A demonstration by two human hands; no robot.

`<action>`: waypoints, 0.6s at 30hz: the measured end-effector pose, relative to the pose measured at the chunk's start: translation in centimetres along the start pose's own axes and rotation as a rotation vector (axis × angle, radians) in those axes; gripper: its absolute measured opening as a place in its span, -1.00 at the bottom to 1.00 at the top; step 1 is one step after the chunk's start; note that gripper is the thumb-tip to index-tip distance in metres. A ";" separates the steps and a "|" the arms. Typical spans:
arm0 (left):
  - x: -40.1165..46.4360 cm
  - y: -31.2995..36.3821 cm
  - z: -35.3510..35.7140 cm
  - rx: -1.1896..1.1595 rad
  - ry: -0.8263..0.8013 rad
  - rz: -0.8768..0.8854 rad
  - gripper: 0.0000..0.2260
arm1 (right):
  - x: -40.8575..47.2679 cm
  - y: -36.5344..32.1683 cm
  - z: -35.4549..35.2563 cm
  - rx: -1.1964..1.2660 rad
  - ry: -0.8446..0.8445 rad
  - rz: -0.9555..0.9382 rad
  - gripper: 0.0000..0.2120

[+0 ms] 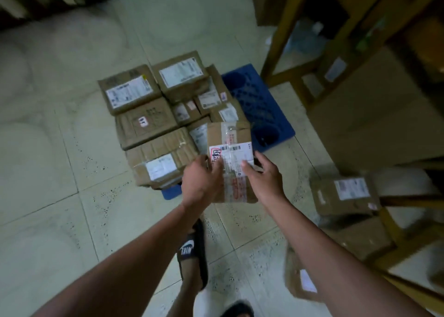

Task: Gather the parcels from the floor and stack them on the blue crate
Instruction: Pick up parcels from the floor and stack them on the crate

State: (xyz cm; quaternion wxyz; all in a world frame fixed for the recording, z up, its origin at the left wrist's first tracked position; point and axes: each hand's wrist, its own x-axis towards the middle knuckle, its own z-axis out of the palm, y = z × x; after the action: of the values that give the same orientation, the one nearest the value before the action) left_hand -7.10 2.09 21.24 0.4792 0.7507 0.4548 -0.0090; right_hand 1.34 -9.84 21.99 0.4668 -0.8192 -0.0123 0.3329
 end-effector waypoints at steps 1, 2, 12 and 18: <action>1.2 0.4 -0.8 -0.008 0.007 -0.012 -0.74 | 1.1 -1.1 0.6 -0.019 -0.004 -0.005 -0.56; 2.4 0.8 -1.5 -0.008 0.010 -0.018 -0.75 | 2.1 -2.1 1.0 -0.037 -0.010 -0.011 -0.57; 13.2 2.4 -5.8 0.011 0.031 -0.127 -0.70 | 13.1 -10.4 4.9 -0.213 -0.182 -0.075 -0.74; 16.3 1.2 -5.7 -0.008 -0.021 -0.245 -0.73 | 18.0 -10.1 7.4 -0.307 -0.260 -0.083 -0.77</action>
State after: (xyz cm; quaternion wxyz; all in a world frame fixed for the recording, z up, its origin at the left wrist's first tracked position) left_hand 0.90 17.06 17.86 0.4824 0.6873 0.5380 -0.0735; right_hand 14.14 7.33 17.66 0.3442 -0.8297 -0.1568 0.4105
